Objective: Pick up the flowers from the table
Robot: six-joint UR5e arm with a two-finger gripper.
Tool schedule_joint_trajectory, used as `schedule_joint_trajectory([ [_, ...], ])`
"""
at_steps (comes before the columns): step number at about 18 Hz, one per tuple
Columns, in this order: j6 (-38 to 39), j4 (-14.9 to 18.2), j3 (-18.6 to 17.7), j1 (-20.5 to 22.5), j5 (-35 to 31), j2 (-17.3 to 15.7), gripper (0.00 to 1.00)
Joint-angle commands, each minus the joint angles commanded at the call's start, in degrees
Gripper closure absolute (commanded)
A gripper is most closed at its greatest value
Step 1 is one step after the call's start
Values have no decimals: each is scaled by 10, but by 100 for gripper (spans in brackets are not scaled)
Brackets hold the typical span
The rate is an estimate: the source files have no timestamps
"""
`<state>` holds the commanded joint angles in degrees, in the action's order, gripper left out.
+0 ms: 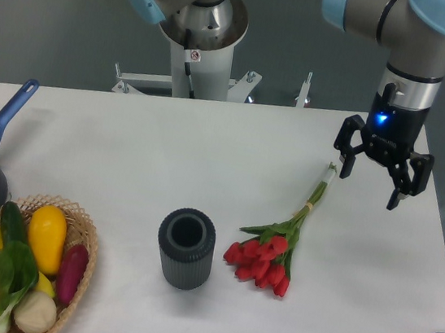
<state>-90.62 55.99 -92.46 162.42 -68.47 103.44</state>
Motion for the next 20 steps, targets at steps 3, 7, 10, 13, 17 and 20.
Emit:
schedule_joint_trajectory([
  [3, 1, -1, -11, 3, 0, 2, 0],
  [7, -3, -2, -21, 18, 0, 2, 0],
  [10, 0, -2, -24, 18, 0, 12, 0],
  [13, 0, -1, -28, 25, -1, 18, 0],
  [17, 1, 0, -55, 19, -2, 23, 0],
  [20, 1, 2, -70, 13, -14, 35, 0],
])
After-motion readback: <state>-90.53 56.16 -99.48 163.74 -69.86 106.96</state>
